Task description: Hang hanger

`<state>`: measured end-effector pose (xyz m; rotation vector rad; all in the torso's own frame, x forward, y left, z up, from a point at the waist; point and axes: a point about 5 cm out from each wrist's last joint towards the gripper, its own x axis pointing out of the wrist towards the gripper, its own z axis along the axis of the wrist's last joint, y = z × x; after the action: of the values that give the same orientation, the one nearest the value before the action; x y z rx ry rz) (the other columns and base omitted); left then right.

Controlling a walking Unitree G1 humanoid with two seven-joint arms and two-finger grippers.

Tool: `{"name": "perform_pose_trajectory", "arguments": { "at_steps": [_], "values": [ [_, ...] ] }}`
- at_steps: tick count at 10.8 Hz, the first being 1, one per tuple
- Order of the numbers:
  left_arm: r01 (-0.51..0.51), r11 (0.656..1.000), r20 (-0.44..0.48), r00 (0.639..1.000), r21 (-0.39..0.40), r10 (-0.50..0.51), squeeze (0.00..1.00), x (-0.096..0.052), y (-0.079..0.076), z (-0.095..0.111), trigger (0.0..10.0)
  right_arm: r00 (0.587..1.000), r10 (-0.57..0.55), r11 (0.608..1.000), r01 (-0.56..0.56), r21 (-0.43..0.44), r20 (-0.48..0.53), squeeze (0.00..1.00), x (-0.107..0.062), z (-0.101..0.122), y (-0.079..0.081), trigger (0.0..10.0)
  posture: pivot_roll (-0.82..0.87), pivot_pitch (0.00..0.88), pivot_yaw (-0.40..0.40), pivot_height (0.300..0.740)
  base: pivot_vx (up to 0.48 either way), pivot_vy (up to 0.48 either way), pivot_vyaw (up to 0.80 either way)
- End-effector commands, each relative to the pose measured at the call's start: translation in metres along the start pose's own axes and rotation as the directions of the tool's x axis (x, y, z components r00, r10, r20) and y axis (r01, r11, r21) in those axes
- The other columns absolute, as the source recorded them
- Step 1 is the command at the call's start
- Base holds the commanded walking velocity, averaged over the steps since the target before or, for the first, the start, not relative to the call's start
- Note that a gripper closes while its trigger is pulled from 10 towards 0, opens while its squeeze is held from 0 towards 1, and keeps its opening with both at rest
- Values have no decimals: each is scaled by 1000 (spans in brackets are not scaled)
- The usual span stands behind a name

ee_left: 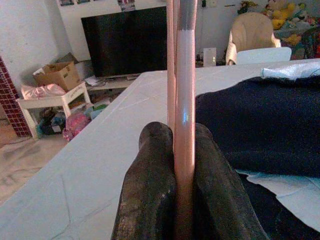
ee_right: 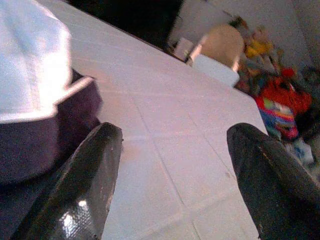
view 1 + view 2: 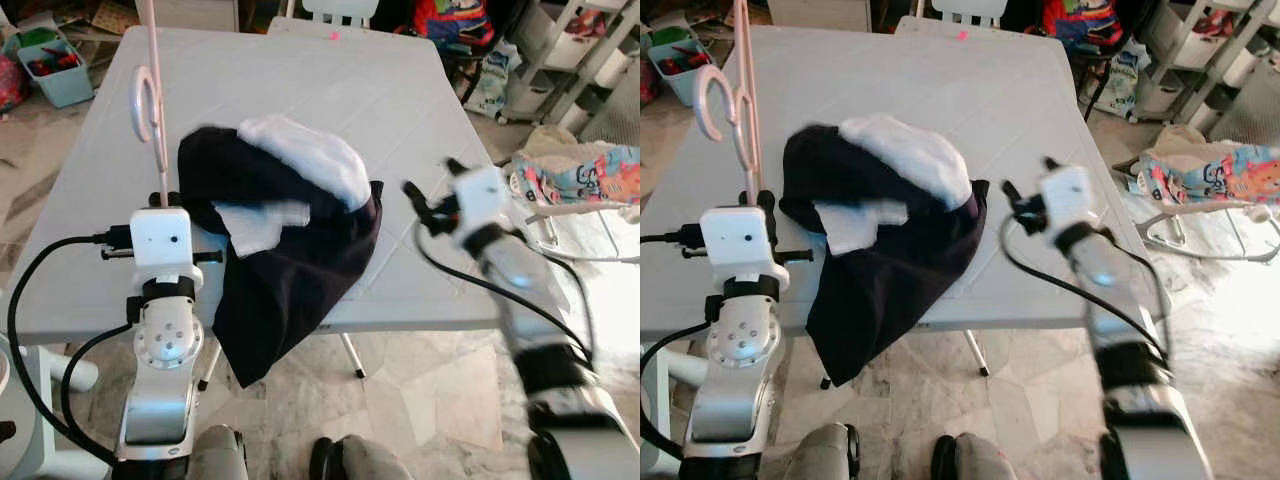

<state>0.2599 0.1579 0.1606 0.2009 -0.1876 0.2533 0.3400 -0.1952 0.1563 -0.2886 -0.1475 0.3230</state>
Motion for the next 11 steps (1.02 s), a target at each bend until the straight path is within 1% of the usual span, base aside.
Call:
{"name": "perform_pose_trajectory", "arguments": {
  "at_steps": [1,2,3,4,5,6,7,8,9,10,11],
  "values": [
    [9,1000,-50,999,5,-9,0,-4,1,-8,10000,1000,4,997,-5,75,8,1000,-6,5,-9,10000,35,124,-94,740,0,0,0],
    [16,1000,-47,999,2,-16,0,-4,1,-6,10000,986,165,974,-159,160,-24,1000,-11,3,2,10000,33,124,-91,740,0,0,0],
    [26,1000,-44,999,3,-26,0,-6,2,-4,10000,936,348,924,-333,187,-51,1000,-20,1,14,10000,30,125,-82,740,0,0,0],
    [18,1000,-47,999,25,-17,0,-16,9,-3,10000,841,535,832,-507,226,-83,1000,-35,-3,25,10000,36,128,-78,740,0,0,0],
    [6,998,-66,998,65,-2,0,-26,18,-7,10000,799,595,784,-554,282,-84,1000,-41,-3,30,10000,36,128,-78,740,0,0,0],
    [-35,994,-91,995,107,45,0,-31,29,-12,10000,770,634,741,-581,337,-68,1000,-43,-4,37,10000,49,133,-75,740,0,0,0],
    [-76,985,-89,992,153,90,0,-33,42,-10,10000,765,644,704,-582,408,-21,1000,-37,-5,56,10000,68,137,-76,740,0,0,0],
    [-83,985,-84,992,152,96,0,-32,43,-5,10000,728,685,655,-618,436,2,1000,-34,-6,77,10000,78,136,-77,740,0,0,0],
    [-83,985,-73,993,154,95,0,-31,43,-2,10000,693,720,613,-652,446,24,1000,-32,-4,95,10000,78,136,-77,740,0,0,0],
    [-88,984,-46,994,153,96,0,-26,43,5,10000,662,749,581,-671,460,18,1000,-20,-5,122,10000,95,135,-75,740,0,0,0],
    [-91,985,-28,995,149,96,0,-21,43,10,10000,645,764,551,-666,503,18,1000,-14,-5,135,10000,113,135,-73,740,0,0,0]
  ]
}}
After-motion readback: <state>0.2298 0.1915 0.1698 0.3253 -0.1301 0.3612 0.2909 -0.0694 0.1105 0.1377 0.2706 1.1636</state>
